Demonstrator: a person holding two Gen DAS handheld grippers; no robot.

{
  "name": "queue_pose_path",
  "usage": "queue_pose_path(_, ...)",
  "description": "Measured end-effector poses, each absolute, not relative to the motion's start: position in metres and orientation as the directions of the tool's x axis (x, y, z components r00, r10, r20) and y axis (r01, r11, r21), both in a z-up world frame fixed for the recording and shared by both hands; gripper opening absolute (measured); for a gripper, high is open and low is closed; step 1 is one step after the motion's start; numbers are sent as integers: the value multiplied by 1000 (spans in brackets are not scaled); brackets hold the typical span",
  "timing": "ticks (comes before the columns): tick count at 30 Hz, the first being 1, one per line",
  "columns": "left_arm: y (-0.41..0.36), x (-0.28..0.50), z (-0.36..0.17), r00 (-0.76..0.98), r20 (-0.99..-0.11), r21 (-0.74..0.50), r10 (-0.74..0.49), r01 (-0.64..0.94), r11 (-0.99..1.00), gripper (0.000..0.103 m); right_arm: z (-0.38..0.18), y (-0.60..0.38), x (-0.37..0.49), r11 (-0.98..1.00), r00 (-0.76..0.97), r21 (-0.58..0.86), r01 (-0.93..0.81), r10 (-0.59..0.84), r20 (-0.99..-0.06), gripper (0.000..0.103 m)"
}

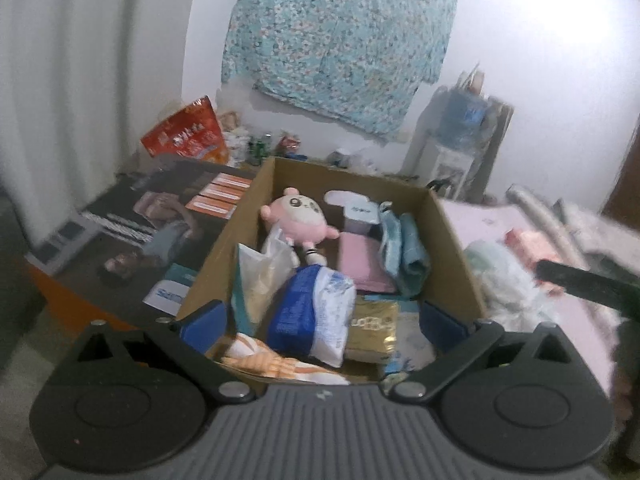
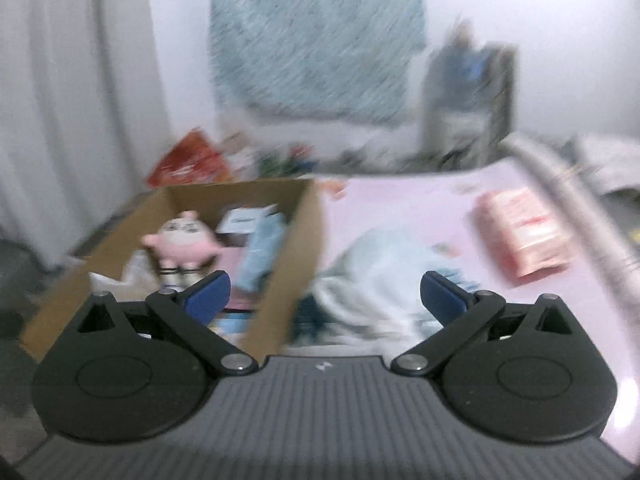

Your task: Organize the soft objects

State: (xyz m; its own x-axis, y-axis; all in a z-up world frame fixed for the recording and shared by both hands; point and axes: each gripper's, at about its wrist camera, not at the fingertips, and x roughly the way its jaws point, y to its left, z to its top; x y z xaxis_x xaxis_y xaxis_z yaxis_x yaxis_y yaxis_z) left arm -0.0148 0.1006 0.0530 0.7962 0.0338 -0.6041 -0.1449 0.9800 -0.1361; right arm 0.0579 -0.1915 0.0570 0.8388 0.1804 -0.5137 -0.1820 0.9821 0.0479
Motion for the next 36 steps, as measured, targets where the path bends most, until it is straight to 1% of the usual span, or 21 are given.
queue_pose_path(2, 88, -11, 54, 781, -620, -61, 81, -151, 987, 103, 51, -191, 39, 993, 883, -38, -112, 82, -463, 102)
queue_pose_path(5, 73, -6, 51, 761, -637, 11, 122, -150, 989, 103, 44, -188, 20, 987, 905, -153, -48, -22, -425, 102)
queue_pose_path(9, 55, -3, 46, 762, -630, 57, 149, -146, 988, 103, 41, -190, 0, 981, 928, -190, 46, -112, -355, 102)
queue_pose_path(11, 49, -3, 44, 775, -618, 64, 134, -121, 991, 103, 43, -193, -7, 984, 937, -170, 60, -115, -331, 102)
queue_pose_path(16, 38, -1, 42, 792, -603, 87, 98, -57, 995, 103, 38, -201, -20, 1000, 914, 3, 5, -4, -406, 102)
queue_pose_path(19, 38, -1, 40, 793, -606, 59, 63, -34, 998, 103, 26, -200, -27, 998, 893, 62, 0, 28, -450, 102)
queue_pose_path(24, 43, -1, 37, 772, -635, 15, 32, -29, 999, 103, 10, -190, -28, 998, 858, 66, -2, 35, -512, 102)
queue_pose_path(32, 55, -3, 29, 733, -679, 7, 36, -43, 999, 103, 3, -172, -29, 997, 817, 76, -7, 50, -574, 102)
queue_pose_path(36, 61, -5, 24, 711, -703, -9, 27, -47, 999, 103, 4, -169, -30, 997, 809, 75, -5, 48, -586, 102)
